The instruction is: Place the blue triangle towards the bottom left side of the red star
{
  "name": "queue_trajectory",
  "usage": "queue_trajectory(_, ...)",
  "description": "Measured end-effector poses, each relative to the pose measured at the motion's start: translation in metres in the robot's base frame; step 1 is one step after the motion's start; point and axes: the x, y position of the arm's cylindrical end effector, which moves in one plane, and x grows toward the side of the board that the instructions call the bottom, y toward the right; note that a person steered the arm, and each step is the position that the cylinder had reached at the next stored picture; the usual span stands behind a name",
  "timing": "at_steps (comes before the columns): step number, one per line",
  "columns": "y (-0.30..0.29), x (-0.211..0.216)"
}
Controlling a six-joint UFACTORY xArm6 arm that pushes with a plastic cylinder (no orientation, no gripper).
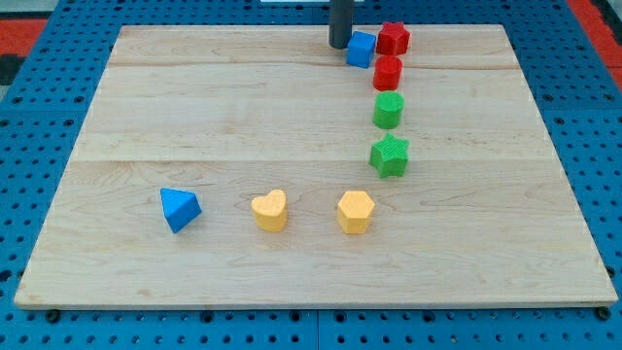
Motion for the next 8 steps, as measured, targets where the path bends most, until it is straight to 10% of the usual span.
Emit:
queue_trajectory(2, -0.027, 0.021)
queue_trajectory(6, -0.255, 0.194)
queue_trajectory(8, -0.251, 0.356)
